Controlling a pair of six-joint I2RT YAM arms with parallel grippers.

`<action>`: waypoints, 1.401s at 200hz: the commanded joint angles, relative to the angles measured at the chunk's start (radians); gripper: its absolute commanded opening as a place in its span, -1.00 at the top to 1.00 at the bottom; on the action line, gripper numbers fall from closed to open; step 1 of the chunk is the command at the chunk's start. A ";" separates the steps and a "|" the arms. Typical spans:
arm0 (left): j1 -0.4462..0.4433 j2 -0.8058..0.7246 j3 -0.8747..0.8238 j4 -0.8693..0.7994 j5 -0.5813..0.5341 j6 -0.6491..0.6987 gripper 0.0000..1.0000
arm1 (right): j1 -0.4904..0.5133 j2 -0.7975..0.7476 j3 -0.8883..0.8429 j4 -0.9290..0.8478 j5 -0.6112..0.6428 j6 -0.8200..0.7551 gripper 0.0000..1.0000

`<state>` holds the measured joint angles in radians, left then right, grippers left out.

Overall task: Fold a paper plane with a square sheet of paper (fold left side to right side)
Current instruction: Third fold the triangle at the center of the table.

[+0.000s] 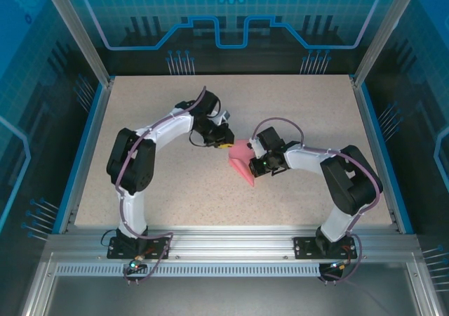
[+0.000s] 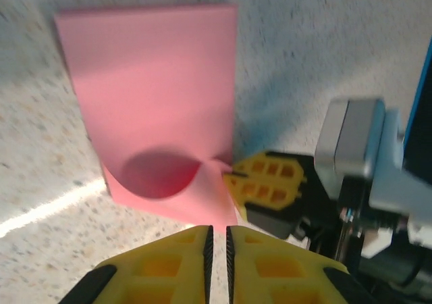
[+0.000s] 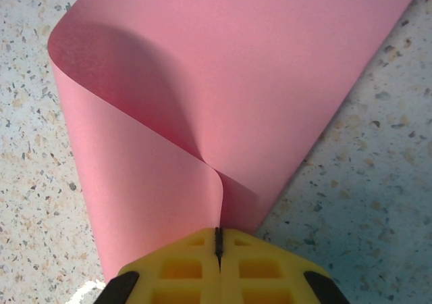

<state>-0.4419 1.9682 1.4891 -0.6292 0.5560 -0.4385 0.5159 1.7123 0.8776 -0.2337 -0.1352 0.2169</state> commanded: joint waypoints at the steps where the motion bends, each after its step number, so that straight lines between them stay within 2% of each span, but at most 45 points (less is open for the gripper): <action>1: -0.034 -0.011 -0.062 0.069 0.108 0.002 0.70 | -0.006 0.051 -0.003 -0.075 0.003 -0.019 1.00; 115: -0.103 0.114 -0.069 0.113 0.116 -0.021 0.72 | -0.004 0.065 -0.004 -0.088 -0.002 -0.018 1.00; 280: -0.101 0.158 -0.121 0.061 -0.042 -0.013 0.73 | -0.003 0.075 0.031 -0.101 0.004 -0.023 1.00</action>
<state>-0.5407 2.1162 1.3907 -0.5282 0.5644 -0.4534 0.5159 1.7378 0.9184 -0.2779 -0.1410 0.2085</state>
